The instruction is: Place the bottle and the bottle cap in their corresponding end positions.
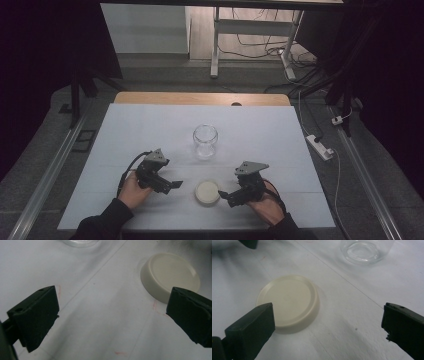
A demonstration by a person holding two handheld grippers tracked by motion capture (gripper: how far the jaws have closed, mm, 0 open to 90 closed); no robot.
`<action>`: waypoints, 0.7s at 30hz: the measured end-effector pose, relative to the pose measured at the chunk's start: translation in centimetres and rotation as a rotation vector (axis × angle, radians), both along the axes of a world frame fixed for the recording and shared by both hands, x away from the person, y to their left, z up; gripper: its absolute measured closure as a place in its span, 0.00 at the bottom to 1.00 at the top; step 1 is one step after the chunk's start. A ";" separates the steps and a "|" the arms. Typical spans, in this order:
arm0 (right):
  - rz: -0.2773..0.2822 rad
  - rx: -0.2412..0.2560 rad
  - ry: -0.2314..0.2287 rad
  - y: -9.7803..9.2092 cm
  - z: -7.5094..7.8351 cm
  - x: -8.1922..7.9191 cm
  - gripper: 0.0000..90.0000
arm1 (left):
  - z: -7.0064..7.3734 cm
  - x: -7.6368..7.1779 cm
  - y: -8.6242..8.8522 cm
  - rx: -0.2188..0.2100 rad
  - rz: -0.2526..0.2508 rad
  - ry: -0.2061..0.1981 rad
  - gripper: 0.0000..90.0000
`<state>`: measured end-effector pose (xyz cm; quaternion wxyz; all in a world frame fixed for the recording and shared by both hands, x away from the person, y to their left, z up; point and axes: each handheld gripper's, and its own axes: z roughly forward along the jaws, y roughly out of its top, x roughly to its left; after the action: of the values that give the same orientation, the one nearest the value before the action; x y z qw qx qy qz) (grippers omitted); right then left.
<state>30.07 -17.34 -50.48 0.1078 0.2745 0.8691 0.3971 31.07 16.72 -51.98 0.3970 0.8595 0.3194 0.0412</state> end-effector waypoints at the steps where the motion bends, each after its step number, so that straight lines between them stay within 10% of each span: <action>1: -0.004 0.001 -0.001 -0.2 0.0 0.0 0.00 | 0.0 -0.3 0.2 -0.004 0.004 0.001 0.00; 21: -0.141 0.027 0.012 -6.0 0.2 -1.5 0.00 | -0.1 -5.2 4.1 -0.015 0.111 0.013 0.00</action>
<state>28.62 -23.30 -50.25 0.1264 0.3390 0.8428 0.3985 25.87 20.86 -52.11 0.3984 0.8378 0.3693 0.0550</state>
